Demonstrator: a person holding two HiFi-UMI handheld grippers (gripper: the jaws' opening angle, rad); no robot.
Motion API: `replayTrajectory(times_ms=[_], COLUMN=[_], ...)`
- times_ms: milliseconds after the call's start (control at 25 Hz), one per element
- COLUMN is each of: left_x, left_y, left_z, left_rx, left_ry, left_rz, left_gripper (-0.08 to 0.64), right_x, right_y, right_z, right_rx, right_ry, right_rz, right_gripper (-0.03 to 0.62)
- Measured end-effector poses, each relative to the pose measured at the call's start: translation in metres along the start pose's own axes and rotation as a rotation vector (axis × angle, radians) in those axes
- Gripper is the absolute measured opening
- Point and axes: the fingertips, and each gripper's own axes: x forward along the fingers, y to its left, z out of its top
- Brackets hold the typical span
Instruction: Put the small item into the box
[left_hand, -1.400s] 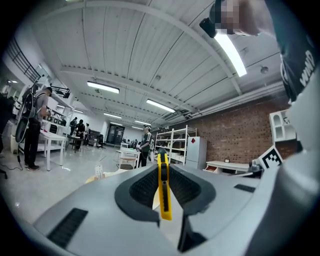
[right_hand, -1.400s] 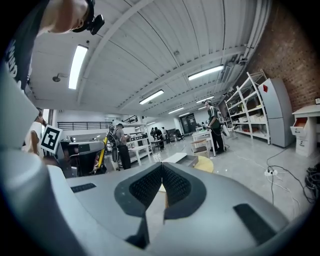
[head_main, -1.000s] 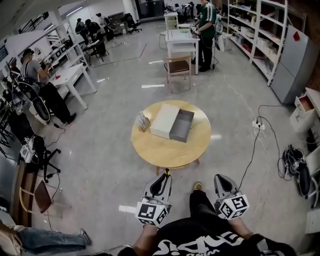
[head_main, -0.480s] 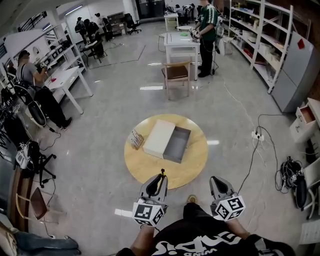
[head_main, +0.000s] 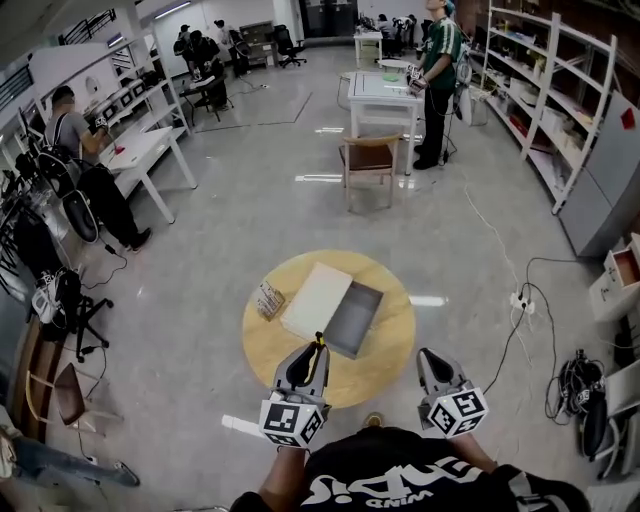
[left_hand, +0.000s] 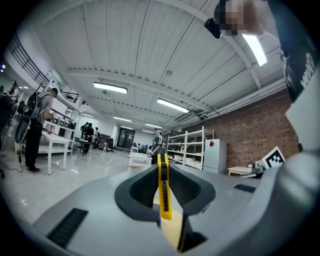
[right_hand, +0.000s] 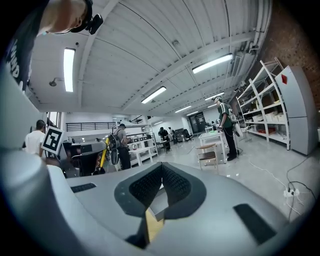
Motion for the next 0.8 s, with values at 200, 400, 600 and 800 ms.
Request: replayTrajectory(times_ms=[200,400,600,800], left_x=[0.027,0.047,0.07,0.102], left_y=[0.013,0.024,0.034,0.044], left_z=[0.001,0.007,0.01,0.001], left_rx=[0.012,0.015,0.026,0.04], left_ry=[-0.006,0.011,0.043,0.092], left_rz=[0.031,0.031,-0.007,-0.05], left_gripper=[0.071,0.071,0.071,0.071], right_x=[0.028,0.048,0.066,0.075], right_y=[-0.017,-0.023,-0.023,-0.034], right_z=[0.007,0.009,0.013,0.017], right_rx=[-0.007,0.007,0.025,0.03], right_ry=[0.002,0.02,0.015,0.008], right_rz=[0.032,0.035,0.018,-0.013], right_gripper=[0.003,0.003,0.003,0.003])
